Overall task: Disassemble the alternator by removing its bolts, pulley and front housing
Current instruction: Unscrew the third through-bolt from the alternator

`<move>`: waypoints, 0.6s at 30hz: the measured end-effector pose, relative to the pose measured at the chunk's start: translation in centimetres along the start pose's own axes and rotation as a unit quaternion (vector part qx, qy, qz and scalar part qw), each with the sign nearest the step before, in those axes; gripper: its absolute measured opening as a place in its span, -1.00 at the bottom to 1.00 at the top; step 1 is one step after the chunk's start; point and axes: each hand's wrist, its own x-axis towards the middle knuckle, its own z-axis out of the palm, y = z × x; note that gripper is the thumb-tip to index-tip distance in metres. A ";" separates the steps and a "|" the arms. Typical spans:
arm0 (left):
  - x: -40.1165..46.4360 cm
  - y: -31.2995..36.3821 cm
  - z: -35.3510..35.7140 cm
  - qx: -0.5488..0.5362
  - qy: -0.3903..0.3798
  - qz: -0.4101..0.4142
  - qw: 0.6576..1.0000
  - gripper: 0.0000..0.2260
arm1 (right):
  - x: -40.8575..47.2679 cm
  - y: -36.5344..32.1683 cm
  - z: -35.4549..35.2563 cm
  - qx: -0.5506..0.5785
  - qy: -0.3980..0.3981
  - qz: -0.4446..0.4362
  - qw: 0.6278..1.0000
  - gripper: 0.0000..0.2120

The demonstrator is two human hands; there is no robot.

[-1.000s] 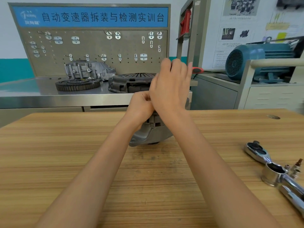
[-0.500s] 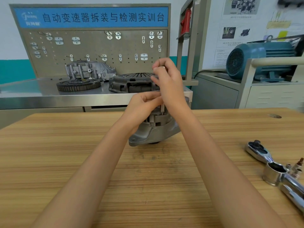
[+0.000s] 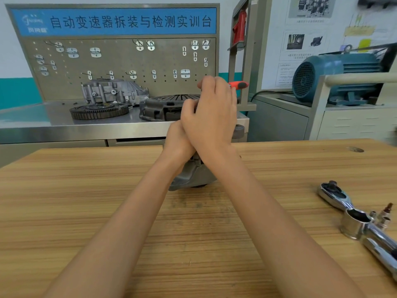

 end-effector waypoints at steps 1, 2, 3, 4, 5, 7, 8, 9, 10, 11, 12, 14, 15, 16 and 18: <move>-0.1 -0.1 0.0 0.005 -0.004 0.004 1.000 -0.74 | 0.0 0.0 0.0 0.034 -0.004 0.002 0.999 -0.72; -0.2 0.0 -0.1 0.009 -0.014 0.007 1.000 -0.74 | 0.1 0.1 0.1 0.082 -0.006 0.010 0.997 -0.76; -0.4 0.0 -0.2 0.007 -0.029 0.008 1.000 -0.73 | 0.3 0.2 0.0 0.137 -0.006 0.021 0.990 -0.81; -0.5 0.1 -0.3 -0.003 -0.048 0.009 0.999 -0.72 | 0.4 0.2 0.0 0.192 -0.006 0.032 0.981 -0.86; -0.6 0.0 -0.4 -0.018 -0.068 0.012 0.997 -0.70 | 0.7 0.3 -0.1 0.239 -0.008 0.044 0.970 -0.89; -0.8 0.1 -0.4 -0.040 -0.095 0.022 0.994 -0.72 | 1.2 0.6 -0.3 0.311 -0.027 0.071 0.947 -0.90; -0.7 0.1 -0.4 -0.046 -0.100 0.027 0.994 -0.76 | 1.3 0.8 -0.4 0.337 -0.044 0.083 0.937 -0.89; -0.7 0.0 -0.4 -0.051 -0.105 0.030 0.993 -0.81 | 1.3 1.0 -0.6 0.362 -0.061 0.093 0.926 -0.88; -0.6 0.0 -0.4 -0.055 -0.110 0.031 0.992 -0.85 | 1.4 1.2 -0.7 0.388 -0.075 0.100 0.913 -0.86; -0.6 0.0 -0.5 -0.056 -0.114 0.030 0.991 -0.86 | 1.4 1.5 -0.8 0.417 -0.087 0.107 0.898 -0.85; -0.6 -0.1 -0.5 -0.058 -0.115 0.028 0.991 -0.87 | 1.5 1.7 -1.0 0.444 -0.096 0.114 0.883 -0.84; -0.6 -0.2 -0.5 -0.062 -0.105 0.022 0.992 -0.87 | 1.6 1.7 -1.1 0.463 -0.103 0.117 0.872 -0.83; -0.6 -0.1 -0.5 -0.064 -0.098 0.020 0.993 -0.88 | 1.5 1.6 -1.2 0.445 -0.096 0.109 0.884 -0.83; -0.6 0.0 -0.5 -0.067 -0.092 0.021 0.993 -0.88 | 1.4 1.4 -1.1 0.401 -0.082 0.090 0.908 -0.82; -0.8 0.1 -0.3 -0.067 -0.076 0.026 0.994 -0.75 | 1.1 0.9 -0.7 0.251 -0.038 0.029 0.967 -0.80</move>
